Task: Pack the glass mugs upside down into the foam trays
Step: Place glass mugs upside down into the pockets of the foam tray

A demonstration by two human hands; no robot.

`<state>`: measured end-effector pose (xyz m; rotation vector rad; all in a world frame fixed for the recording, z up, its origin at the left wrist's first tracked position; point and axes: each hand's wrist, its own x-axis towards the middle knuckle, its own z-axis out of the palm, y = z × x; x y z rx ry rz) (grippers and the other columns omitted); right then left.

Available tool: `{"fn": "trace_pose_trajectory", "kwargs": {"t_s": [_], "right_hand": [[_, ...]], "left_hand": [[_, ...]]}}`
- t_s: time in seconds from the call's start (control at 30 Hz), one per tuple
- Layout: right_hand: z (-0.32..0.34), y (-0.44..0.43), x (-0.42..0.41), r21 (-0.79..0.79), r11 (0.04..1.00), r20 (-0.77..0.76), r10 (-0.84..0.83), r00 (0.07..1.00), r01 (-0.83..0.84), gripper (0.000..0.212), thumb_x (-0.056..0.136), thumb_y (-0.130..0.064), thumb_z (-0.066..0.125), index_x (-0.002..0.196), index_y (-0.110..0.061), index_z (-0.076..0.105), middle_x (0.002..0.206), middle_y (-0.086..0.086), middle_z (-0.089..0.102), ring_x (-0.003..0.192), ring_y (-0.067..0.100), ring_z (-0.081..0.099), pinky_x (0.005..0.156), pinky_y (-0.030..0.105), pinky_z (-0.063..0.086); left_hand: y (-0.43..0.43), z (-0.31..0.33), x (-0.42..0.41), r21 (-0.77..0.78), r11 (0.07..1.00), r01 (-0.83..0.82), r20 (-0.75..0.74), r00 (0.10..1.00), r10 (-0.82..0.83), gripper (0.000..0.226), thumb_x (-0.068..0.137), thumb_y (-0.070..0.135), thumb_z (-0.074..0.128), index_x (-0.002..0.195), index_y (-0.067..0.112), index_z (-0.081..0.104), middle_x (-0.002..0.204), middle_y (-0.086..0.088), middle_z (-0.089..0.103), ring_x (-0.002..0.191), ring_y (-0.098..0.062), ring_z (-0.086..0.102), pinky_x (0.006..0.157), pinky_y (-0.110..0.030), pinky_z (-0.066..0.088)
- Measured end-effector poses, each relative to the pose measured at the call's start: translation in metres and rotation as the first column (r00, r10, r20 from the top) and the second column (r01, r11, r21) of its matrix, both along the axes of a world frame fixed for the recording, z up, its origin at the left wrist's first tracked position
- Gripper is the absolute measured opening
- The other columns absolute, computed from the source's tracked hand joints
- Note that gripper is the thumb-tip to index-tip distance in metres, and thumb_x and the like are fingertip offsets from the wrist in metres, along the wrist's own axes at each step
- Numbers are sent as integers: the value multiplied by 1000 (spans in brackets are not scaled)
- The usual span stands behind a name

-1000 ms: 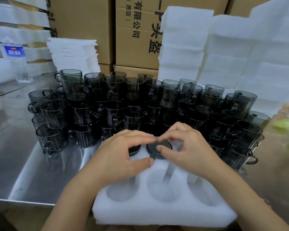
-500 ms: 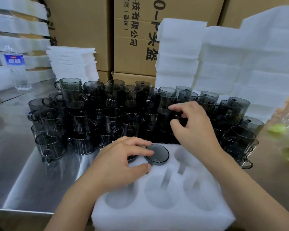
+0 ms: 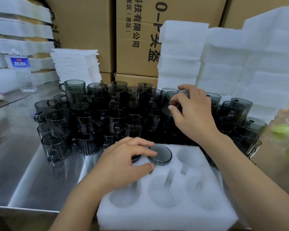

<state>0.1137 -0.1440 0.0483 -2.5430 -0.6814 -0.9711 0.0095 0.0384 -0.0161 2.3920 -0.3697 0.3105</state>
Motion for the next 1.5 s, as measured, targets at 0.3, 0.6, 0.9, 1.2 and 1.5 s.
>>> {"fn": "trace_pose_trajectory", "kwargs": {"t_s": [0.3, 0.6, 0.9, 1.2, 1.5], "right_hand": [[-32, -9, -64, 202, 927, 175, 283, 943, -316, 14, 78, -19, 71, 87, -12, 62, 129, 6, 52, 115, 13, 49, 96, 16, 34], [-46, -17, -56, 209, 919, 148, 309, 939, -335, 81, 67, -26, 79, 137, -13, 39, 118, -7, 38, 108, 11, 40, 93, 21, 36], [-46, -16, -61, 292, 916, 104, 254, 962, -274, 81, 69, -37, 77, 136, -2, 47, 109, -1, 41, 100, 9, 44, 91, 17, 37], [-43, -18, -57, 600, 800, -242, 223, 944, -35, 42, 68, -53, 68, 102, -43, 46, 101, -20, 52, 88, -1, 54, 76, 17, 44], [-30, -32, -56, 312, 930, -550, 9, 835, 195, 41, 66, -66, 62, 91, -35, 49, 99, -13, 47, 84, 4, 52, 63, 23, 38]], "left_hand": [[0, 1, 0, 5, 1000, 6, 13, 1000, -6, 27, 69, 54, 59, 96, 53, 66, 119, 50, 42, 116, 16, 38, 100, -19, 32], [-1, 0, 1, -13, 1000, 5, 21, 1000, -4, 40, 60, 66, 47, 94, 54, 65, 118, 47, 45, 116, 12, 41, 101, -28, 37], [-1, 0, 1, -17, 1000, 3, 4, 1000, -3, 26, 67, 54, 58, 92, 54, 65, 118, 48, 45, 117, 13, 40, 101, -24, 36], [-2, 0, 0, -50, 999, -7, 14, 1000, 7, 26, 64, 59, 59, 89, 54, 66, 116, 47, 47, 116, 11, 42, 101, -26, 38], [-2, 0, 1, -27, 1000, -3, 13, 1000, 3, 25, 65, 57, 57, 89, 55, 65, 116, 49, 45, 117, 13, 40, 101, -26, 37]]}}
